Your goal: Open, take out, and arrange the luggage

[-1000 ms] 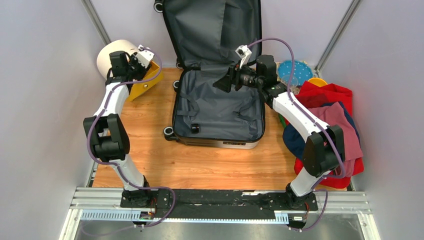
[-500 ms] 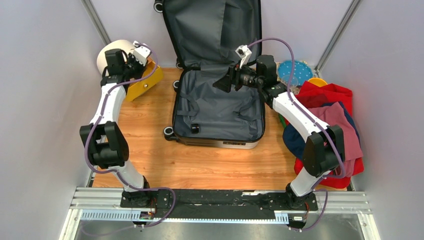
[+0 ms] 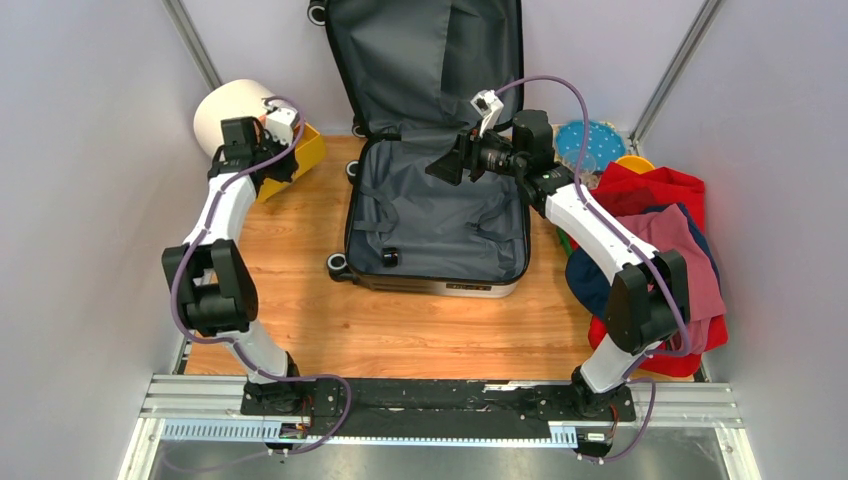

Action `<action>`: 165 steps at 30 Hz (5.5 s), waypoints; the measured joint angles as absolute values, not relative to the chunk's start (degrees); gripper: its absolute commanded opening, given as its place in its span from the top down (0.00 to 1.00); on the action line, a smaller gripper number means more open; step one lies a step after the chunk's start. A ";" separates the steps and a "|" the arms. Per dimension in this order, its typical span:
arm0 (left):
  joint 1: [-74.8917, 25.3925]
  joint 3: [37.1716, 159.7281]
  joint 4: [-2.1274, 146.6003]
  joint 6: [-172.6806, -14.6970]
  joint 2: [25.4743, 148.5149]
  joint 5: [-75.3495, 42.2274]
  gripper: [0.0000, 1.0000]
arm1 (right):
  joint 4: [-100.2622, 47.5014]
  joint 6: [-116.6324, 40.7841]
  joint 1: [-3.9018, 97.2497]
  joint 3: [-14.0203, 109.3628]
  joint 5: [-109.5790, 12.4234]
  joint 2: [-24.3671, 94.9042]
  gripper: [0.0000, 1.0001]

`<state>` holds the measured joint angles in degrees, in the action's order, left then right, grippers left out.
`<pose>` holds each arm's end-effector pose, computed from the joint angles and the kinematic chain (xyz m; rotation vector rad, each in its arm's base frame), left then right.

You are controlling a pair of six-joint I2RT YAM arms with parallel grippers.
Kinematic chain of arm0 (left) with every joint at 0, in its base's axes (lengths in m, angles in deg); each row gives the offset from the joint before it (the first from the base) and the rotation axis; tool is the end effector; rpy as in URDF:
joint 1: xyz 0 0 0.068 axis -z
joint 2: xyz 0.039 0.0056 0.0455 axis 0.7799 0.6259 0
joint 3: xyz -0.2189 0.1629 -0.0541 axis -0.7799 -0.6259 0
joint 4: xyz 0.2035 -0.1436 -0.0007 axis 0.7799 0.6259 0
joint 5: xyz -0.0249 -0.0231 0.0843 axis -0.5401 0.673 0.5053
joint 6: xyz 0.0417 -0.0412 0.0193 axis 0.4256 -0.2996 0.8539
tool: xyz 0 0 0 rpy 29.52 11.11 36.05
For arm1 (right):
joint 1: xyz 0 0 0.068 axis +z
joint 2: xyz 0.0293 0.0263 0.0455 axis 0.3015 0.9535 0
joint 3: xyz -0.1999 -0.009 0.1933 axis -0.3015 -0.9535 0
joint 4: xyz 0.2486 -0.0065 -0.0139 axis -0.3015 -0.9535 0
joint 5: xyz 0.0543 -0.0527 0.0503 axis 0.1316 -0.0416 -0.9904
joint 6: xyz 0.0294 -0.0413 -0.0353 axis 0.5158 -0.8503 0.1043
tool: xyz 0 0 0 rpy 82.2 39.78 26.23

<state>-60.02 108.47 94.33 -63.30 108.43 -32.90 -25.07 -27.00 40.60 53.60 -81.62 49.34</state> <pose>0.3857 0.0400 0.3145 0.4242 2.0764 -0.1826 0.3471 0.1807 0.3614 -0.6183 1.7835 1.1320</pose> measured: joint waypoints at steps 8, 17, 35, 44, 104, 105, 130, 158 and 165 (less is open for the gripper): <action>-59.83 107.99 90.18 -65.07 115.00 -24.66 0.87 | -25.14 -27.07 40.60 53.60 -81.58 49.36 0.29; -59.85 108.08 80.58 -62.34 119.20 -17.38 0.84 | -25.21 -27.44 40.55 53.60 -81.58 49.36 0.28; -61.20 106.64 78.15 -47.70 120.49 -28.31 0.35 | -26.34 -28.42 39.57 53.42 -81.58 49.34 0.28; -64.53 104.17 94.81 -20.29 113.15 -45.38 0.30 | -26.41 -28.53 39.20 53.40 -81.73 49.34 0.28; -69.29 87.58 26.00 19.58 138.24 -52.57 0.93 | -32.29 -30.24 39.09 55.32 -83.28 52.29 0.27; -69.27 86.79 25.87 19.65 137.78 -52.59 0.93 | -32.29 -30.21 39.11 55.37 -83.39 52.42 0.27; -63.46 67.86 21.61 20.54 126.50 -56.00 0.33 | -32.40 -30.19 39.09 55.34 -83.98 52.51 0.27; -70.52 51.95 58.81 -1.75 82.74 -53.69 0.32 | -62.54 -58.61 48.29 66.23 -81.01 65.01 0.37; -70.47 83.36 87.14 -29.16 83.99 -55.92 0.21 | -66.56 -59.44 47.85 66.25 -80.84 65.69 0.30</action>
